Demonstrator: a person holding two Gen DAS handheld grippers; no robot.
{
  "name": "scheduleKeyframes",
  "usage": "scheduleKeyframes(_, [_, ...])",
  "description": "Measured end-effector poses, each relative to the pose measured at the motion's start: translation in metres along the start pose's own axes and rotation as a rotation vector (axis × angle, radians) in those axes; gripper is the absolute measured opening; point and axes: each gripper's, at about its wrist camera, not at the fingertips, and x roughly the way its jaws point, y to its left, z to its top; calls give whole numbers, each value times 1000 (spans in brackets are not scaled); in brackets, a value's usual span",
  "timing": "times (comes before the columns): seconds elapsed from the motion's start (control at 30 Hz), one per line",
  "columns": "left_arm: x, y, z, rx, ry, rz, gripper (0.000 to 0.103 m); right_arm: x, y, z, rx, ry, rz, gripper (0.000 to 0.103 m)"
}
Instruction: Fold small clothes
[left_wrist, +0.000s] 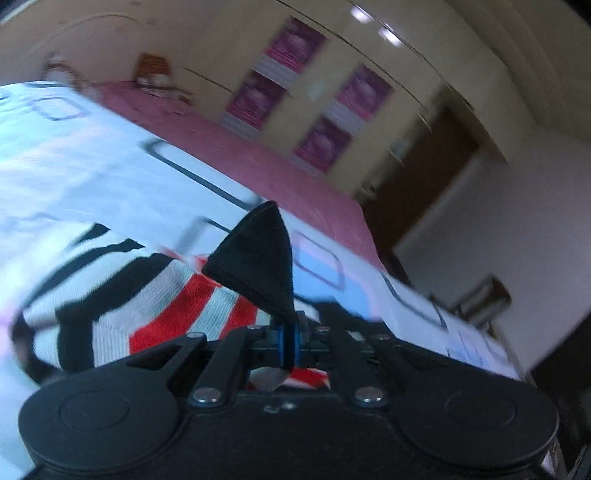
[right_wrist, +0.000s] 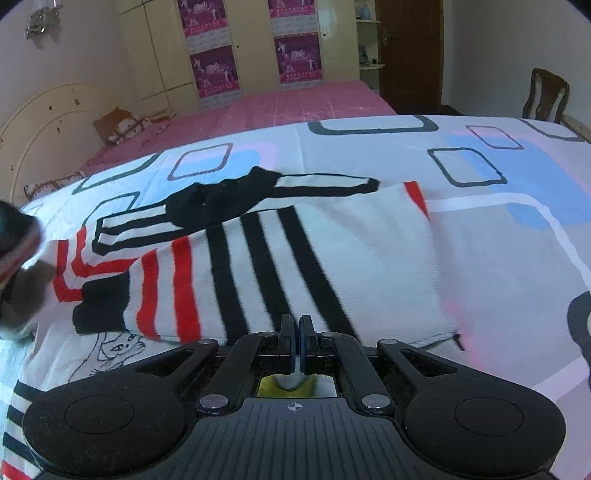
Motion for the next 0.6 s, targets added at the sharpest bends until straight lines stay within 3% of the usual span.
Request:
scheduleKeyframes(0.27, [59, -84, -36, 231, 135, 1, 5, -13, -46, -1, 52, -18, 9, 3])
scheduleKeyframes(0.5, [90, -127, -70, 318, 225, 18, 5, -23, -87, -2, 108, -18, -2, 3])
scheduleKeyframes(0.57, [100, -135, -79, 342, 257, 14, 7, -26, -97, -4, 121, -20, 0, 3])
scheduleKeyframes(0.6, [101, -138, -85, 346, 279, -1, 16, -27, -101, -4, 126, -17, -4, 3])
